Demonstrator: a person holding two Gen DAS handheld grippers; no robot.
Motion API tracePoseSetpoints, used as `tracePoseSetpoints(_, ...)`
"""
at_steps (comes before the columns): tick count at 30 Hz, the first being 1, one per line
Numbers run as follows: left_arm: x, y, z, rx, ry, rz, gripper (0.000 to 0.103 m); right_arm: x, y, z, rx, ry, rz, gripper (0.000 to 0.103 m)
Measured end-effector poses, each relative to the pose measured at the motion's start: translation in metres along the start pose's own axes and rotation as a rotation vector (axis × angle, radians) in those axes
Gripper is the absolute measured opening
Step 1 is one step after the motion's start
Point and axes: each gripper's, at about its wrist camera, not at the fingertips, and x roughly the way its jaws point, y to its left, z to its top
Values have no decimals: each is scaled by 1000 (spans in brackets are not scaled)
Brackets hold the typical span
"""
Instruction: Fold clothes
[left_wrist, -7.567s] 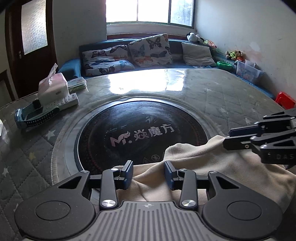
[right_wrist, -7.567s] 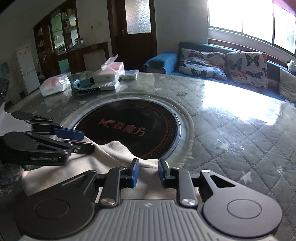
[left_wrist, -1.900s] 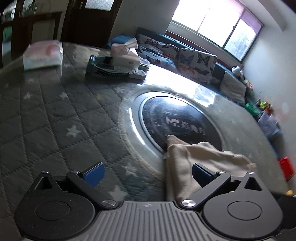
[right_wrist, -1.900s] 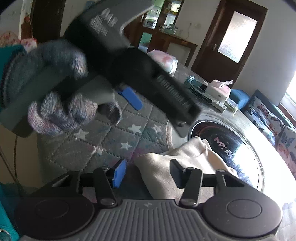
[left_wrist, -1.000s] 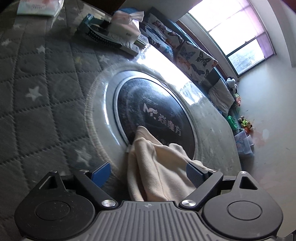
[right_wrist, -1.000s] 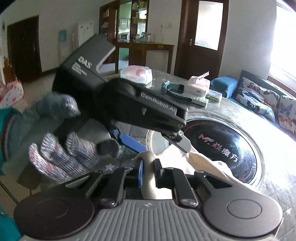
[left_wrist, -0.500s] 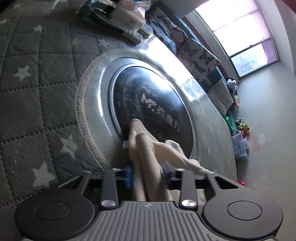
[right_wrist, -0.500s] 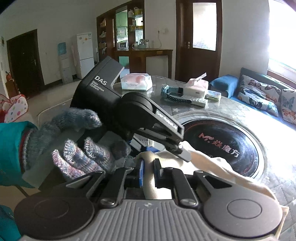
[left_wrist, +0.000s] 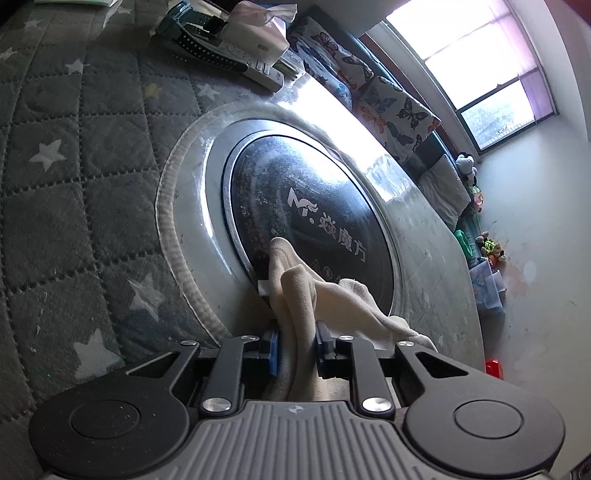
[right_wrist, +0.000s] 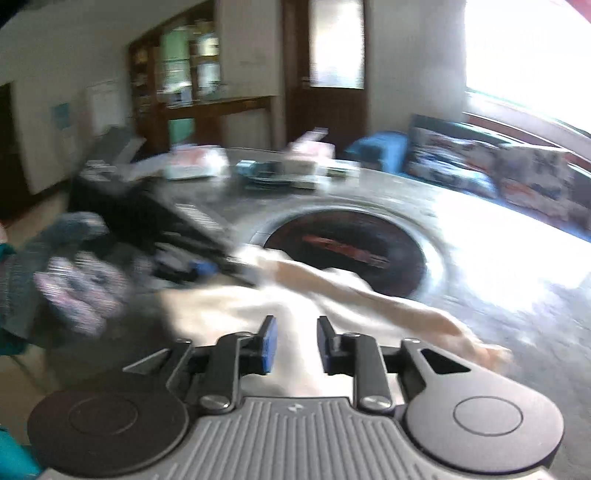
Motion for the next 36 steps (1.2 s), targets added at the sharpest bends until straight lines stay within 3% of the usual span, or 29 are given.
tracePoseSetpoints(7,2,-3,0,23,-2,14,20,3,-64,-18,147,17,-178,42)
tracePoseSetpoints(11,2,-5,0,36,-2,20,20,11,-86,-26,217,22,-218,51)
tracePoseSetpoints(19,2,-7,1,59,1,28,20,28,-109,-36,341,24,-226,52)
tracePoseSetpoints(23,2,-10,2,71,2,38,20,31,-112,-39,375,13,-205,46)
tracePoseSetpoints(28,0,-17,1,102,-6,48,18,30,-110,-36,378,3,-177,20)
tracePoseSetpoints(29,0,-18,1,108,-8,50,18,29,-109,-35,373,-4,-182,11)
tracePoseSetpoints(36,-4,-41,2,184,-25,37,15,5,-107,-29,356,-69,-202,10)
